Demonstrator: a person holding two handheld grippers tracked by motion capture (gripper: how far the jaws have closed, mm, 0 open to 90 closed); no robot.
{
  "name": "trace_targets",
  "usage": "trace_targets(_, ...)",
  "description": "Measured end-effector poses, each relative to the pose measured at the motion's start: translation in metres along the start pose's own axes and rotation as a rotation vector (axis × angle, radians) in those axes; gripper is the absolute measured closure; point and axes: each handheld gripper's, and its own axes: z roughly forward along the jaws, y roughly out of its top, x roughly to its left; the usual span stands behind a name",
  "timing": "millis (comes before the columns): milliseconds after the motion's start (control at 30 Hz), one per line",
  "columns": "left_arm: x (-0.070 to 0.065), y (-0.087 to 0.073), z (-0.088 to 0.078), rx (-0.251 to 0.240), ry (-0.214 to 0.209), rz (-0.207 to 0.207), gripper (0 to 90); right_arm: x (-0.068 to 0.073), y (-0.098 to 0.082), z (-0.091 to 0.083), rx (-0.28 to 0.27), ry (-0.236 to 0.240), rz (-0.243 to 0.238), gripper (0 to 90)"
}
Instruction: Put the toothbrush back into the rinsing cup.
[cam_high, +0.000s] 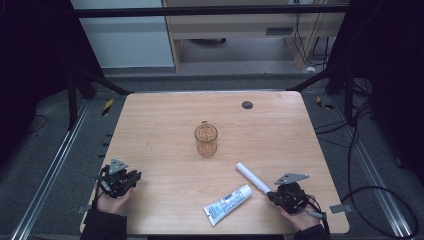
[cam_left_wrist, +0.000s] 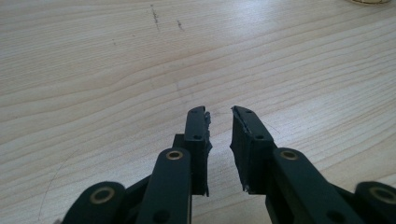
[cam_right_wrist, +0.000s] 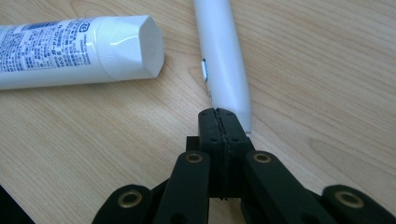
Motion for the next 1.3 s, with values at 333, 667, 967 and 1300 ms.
trace_targets(333,0.0,0.0,0.0,-0.001,0.001,-0.003,75.2,-0.005,-0.005,-0.003,0.021,-0.016,0.033,90.0)
trace_targets(667,0.0,0.0,0.0,0.0,0.002,0.0,75.2,-0.01,-0.006,-0.004,0.024,-0.057,0.049,90.0)
trace_targets(967,0.0,0.0,0.0,0.003,0.002,0.003,75.3,-0.016,-0.006,-0.003,0.029,-0.08,0.071,90.0)
trace_targets(1300,0.0,0.0,0.0,0.002,0.003,0.003,75.3,-0.023,-0.007,-0.004,0.028,-0.104,0.082,90.0)
